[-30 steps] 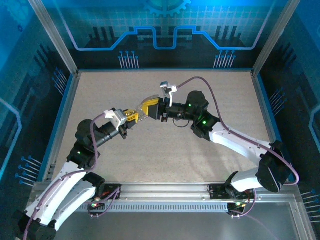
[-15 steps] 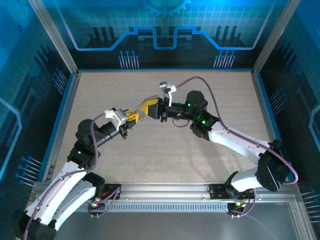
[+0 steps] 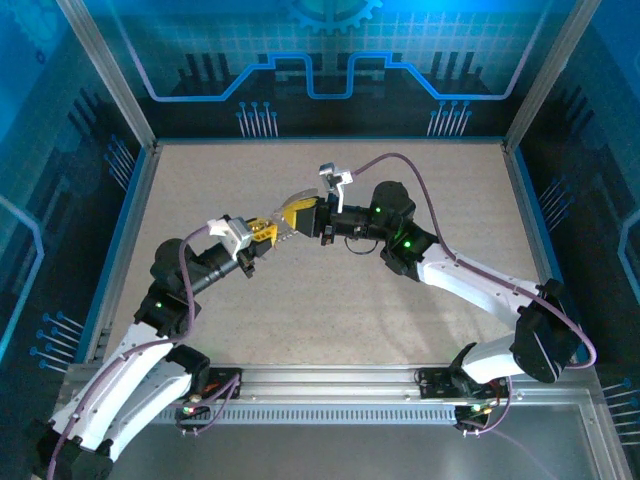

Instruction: Put the keys on the keyring

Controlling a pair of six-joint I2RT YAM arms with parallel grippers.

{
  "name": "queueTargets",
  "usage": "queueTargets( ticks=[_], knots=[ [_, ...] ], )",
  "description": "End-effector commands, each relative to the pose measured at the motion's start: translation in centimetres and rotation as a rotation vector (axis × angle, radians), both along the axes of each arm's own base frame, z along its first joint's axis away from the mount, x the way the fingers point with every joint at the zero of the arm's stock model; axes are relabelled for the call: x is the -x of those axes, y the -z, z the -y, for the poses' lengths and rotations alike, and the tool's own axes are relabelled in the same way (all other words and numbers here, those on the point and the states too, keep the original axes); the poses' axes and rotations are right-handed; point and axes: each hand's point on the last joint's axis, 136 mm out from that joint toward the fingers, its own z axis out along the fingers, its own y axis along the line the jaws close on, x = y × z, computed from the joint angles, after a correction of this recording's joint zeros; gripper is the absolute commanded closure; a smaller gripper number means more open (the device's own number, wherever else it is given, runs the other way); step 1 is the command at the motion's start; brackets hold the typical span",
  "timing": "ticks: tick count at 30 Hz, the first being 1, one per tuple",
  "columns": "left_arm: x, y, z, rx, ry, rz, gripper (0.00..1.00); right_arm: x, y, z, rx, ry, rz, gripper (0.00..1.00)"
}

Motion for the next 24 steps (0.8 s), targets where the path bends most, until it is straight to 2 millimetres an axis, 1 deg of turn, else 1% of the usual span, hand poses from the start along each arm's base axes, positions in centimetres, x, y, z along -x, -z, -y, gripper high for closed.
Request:
queueTargets(
  ticks=[1, 6, 10, 16, 24],
  knots=[
    [0.7, -2.4, -0.1, 0.036, 0.015, 0.078, 1.00, 0.4, -0.8, -0.4, -0.024, -0.025, 0.014, 0.87],
    [0.7, -2.5, 0.0, 0.037, 0.017, 0.079, 1.00, 0.4, -0.7, -0.5, -0.019, -0.024, 0.010, 0.87],
    [0.7, -2.5, 0.0, 0.037, 0.017, 0.078, 1.00, 0.6, -0.3, -0.8, -0.009, -0.033, 0.008, 0.85],
    [0.7, -2.5, 0.0, 0.037, 0.020, 0.077, 1.00, 0.6, 0.2, -1.0, 0.005, -0.038, 0.000, 0.84],
    [0.8, -2.5, 0.0, 0.038, 0.020, 0.079, 1.00, 0.9, 0.2, -1.1, 0.011, -0.043, 0.007, 0.81]
  ],
)
